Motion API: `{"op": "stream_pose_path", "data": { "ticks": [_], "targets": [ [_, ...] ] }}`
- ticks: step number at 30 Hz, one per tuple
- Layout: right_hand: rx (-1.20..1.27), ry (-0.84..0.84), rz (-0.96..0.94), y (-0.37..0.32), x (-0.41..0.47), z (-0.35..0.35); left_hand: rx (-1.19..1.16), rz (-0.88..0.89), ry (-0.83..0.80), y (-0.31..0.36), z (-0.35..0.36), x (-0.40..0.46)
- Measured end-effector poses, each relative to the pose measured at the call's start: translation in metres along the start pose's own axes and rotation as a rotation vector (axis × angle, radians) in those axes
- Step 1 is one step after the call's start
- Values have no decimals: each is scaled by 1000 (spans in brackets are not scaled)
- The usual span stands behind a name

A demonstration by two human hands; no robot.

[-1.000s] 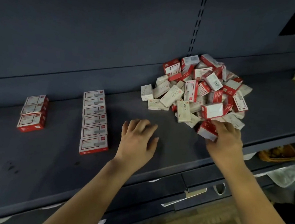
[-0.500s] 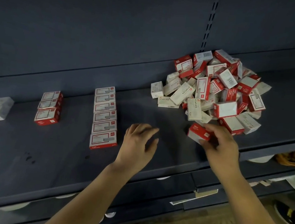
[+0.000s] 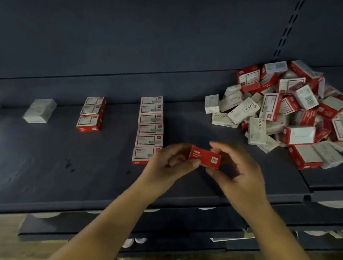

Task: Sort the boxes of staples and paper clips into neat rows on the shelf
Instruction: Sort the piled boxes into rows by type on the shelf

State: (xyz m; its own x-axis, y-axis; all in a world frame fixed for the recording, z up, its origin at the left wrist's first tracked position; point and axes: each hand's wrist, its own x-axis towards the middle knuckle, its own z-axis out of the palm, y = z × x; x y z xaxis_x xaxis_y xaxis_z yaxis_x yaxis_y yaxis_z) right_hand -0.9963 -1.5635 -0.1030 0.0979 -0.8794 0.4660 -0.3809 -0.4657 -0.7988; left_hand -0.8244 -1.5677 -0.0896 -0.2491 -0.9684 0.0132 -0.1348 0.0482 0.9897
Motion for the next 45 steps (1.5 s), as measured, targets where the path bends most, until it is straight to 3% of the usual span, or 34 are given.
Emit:
{"op": "stream_pose_path", "data": {
  "ticks": [2,6,10,14,19,23,27,30,45],
  "targets": [
    [23,-34,-15,-3,1,2,-52,11,46,0,-3,-3],
    [358,-144,216,-11,0,6,-46,105,86,-5,-10,-10],
    [492,-143,346,-16,3,13,-101,137,90,-7,-16,-16],
    [529,-159,378,-21,3,16,-92,121,93,-8,-23,-19],
    [549,-180,369,-22,4,24,109,126,94,-10,-35,-23],
    [449,-227,309,-22,2,37,361,219,102,-19,-50,-28],
    [0,-280,35,-23,8,53,425,296,108,-26,-71,-34],
    [-159,-350,-86,-24,14,72,493,293,149,-34,-96,-41],
    [-341,-416,-106,-48,50,170,928,103,403,-78,-228,-43]
  ]
}}
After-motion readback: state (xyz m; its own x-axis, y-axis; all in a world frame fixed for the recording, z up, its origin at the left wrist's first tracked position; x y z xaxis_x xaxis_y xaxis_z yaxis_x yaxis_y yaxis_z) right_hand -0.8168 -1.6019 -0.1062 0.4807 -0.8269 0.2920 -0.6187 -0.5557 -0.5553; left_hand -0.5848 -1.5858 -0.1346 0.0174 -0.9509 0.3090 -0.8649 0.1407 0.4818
